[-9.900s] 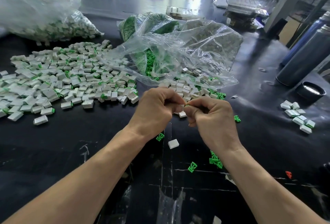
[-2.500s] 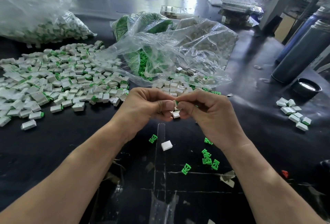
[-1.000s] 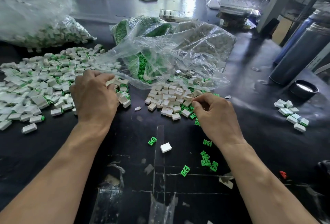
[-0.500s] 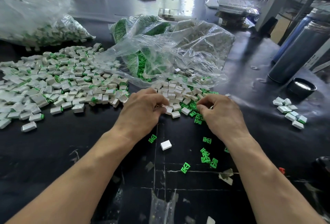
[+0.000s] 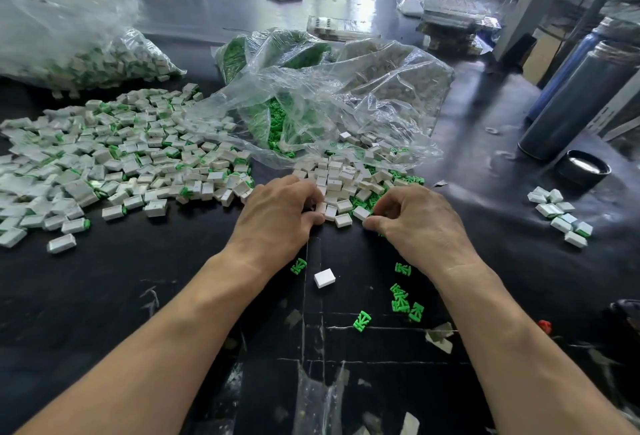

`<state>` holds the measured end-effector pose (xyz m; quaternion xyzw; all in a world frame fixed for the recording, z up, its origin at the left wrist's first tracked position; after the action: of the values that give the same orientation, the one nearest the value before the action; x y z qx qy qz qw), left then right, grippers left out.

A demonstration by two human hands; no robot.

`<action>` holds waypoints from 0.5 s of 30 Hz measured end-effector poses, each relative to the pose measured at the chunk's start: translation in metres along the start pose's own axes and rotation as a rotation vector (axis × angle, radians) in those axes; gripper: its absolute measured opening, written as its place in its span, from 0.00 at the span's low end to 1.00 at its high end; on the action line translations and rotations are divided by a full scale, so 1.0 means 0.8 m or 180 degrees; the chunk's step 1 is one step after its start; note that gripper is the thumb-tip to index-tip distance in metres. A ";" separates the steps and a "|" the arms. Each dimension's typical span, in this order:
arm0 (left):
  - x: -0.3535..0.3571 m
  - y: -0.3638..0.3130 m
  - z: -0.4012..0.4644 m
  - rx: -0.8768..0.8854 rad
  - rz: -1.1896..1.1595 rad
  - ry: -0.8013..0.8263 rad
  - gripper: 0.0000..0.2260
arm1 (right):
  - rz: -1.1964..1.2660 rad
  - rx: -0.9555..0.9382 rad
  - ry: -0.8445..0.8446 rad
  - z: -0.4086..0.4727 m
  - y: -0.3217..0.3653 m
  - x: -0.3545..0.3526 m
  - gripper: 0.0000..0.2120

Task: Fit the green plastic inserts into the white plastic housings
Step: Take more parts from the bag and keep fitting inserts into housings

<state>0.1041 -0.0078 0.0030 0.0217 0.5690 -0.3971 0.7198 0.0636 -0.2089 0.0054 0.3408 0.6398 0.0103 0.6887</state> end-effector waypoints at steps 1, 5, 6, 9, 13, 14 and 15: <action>0.001 0.000 0.000 -0.0001 -0.0008 -0.0008 0.08 | -0.0030 0.0007 -0.0004 -0.001 0.001 0.000 0.08; 0.002 -0.001 0.001 -0.0030 -0.0026 -0.0038 0.07 | -0.0138 -0.0088 -0.0079 -0.003 0.007 -0.002 0.05; 0.002 -0.001 0.001 -0.0031 -0.0024 -0.0044 0.06 | -0.0158 -0.0131 -0.0101 -0.005 0.008 -0.002 0.05; 0.001 -0.002 0.000 -0.0005 -0.0008 -0.0045 0.06 | -0.0183 -0.0238 -0.0200 -0.006 0.008 -0.003 0.06; -0.003 -0.006 -0.001 0.0033 0.0042 0.0031 0.04 | 0.0125 -0.0306 -0.0469 -0.007 0.010 -0.007 0.07; -0.003 -0.006 -0.001 0.0048 0.0069 0.0078 0.03 | 0.0334 -0.0320 -0.0518 -0.007 0.009 -0.009 0.07; -0.004 -0.007 -0.001 0.0054 0.0088 0.0131 0.04 | 0.0585 -0.0319 -0.0538 -0.007 0.008 -0.010 0.07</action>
<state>0.1000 -0.0092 0.0075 0.0438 0.5800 -0.3915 0.7131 0.0600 -0.2049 0.0157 0.3628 0.5443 0.0764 0.7525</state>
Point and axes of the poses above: each hand's wrist, its own z-axis towards the middle knuckle, its own x-axis out of the palm, y = z × x, the point moved 6 cm from there along z, towards the middle knuckle, and after that the axes turned 12 degrees about x, right-handed, at the moved point
